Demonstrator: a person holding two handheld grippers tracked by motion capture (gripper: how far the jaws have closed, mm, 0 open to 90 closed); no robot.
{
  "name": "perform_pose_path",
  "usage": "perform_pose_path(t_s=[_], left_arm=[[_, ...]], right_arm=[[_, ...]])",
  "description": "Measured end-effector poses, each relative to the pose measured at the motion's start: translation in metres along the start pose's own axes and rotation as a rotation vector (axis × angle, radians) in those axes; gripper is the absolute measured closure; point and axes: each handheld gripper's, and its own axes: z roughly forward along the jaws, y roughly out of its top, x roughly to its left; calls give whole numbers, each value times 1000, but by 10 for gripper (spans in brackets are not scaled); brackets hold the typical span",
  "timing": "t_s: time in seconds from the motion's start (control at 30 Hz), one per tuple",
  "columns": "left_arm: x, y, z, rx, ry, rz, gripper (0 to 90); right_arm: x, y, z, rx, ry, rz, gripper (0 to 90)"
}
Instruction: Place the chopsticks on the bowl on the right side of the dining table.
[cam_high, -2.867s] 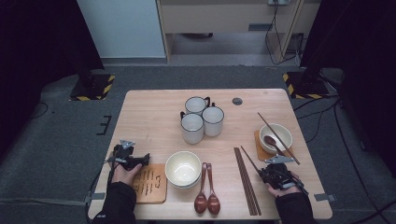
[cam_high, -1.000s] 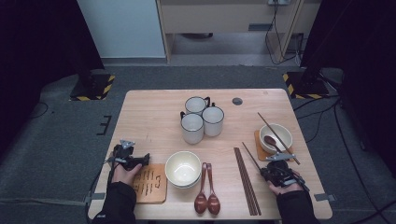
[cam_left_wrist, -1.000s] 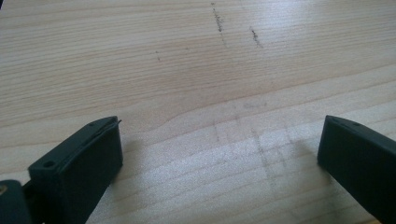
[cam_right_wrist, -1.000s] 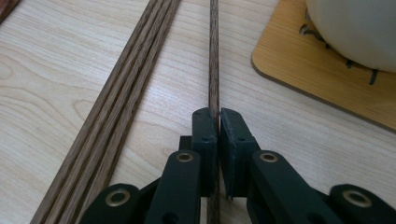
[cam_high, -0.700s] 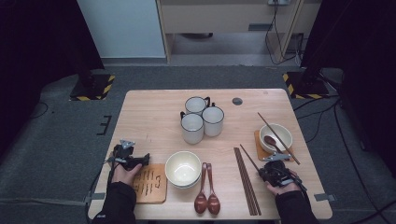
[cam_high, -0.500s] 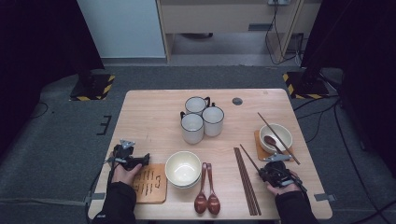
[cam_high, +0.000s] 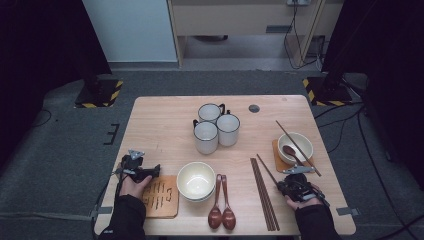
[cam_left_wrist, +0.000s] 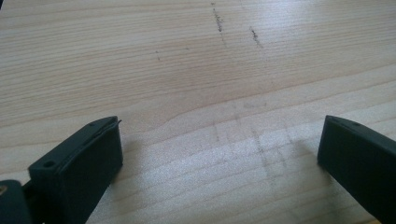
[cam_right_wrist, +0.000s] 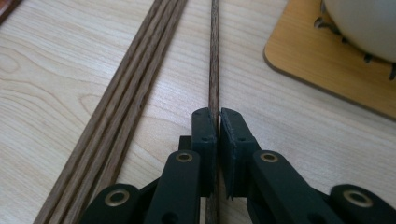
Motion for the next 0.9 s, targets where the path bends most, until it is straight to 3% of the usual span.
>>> perform_pose_path(t_s=[0.9], left_arm=[[0,0,0,0,0,0,0]], right_arm=[[-5,18,-47,-204,73,30,851]])
